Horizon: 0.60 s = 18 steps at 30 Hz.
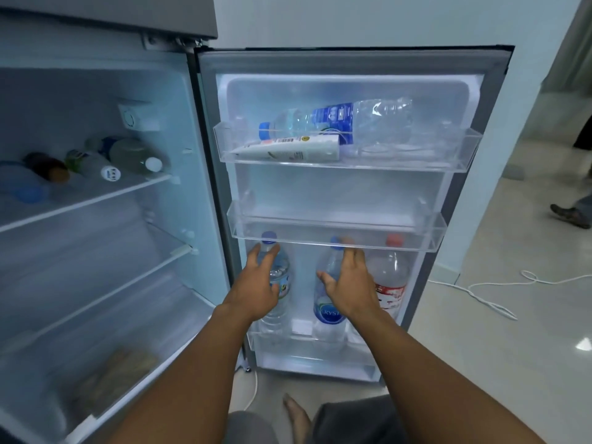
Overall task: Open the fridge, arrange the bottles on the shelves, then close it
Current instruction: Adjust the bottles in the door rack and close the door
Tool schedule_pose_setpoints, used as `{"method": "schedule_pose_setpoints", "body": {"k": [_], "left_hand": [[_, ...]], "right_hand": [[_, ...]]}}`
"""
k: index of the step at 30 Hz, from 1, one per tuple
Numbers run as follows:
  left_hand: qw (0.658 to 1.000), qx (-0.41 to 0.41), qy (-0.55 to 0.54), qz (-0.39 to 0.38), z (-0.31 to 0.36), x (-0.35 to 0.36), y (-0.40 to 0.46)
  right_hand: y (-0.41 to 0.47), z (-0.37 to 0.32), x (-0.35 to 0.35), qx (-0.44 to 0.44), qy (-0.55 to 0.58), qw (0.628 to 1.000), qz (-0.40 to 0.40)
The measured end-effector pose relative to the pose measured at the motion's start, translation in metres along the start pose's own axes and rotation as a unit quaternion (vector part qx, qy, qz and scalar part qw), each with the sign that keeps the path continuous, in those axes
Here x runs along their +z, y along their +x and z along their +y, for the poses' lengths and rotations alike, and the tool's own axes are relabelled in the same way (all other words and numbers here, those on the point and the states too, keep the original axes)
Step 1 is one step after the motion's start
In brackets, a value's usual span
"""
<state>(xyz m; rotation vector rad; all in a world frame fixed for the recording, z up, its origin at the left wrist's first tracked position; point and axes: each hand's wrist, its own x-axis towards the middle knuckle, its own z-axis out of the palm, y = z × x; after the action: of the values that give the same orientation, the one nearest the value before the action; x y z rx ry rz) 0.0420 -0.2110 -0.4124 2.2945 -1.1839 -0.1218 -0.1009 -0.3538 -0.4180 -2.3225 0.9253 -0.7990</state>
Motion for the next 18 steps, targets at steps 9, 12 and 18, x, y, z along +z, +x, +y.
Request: {"method": "schedule_pose_setpoints", "body": {"k": [9,12,18], "left_hand": [[1.000,0.007,-0.004,-0.025,0.002,-0.010,0.005],[1.000,0.006,-0.013,-0.027,0.002,-0.009,0.003],[0.999,-0.005,-0.004,-0.052,0.005,-0.009,-0.001]], "right_hand": [[0.006,-0.017,0.017,-0.037,0.024,0.999,-0.026],[0.008,-0.021,0.027,-0.048,0.048,0.997,-0.026],[0.010,-0.014,0.031,-0.057,0.063,0.996,-0.026]]}}
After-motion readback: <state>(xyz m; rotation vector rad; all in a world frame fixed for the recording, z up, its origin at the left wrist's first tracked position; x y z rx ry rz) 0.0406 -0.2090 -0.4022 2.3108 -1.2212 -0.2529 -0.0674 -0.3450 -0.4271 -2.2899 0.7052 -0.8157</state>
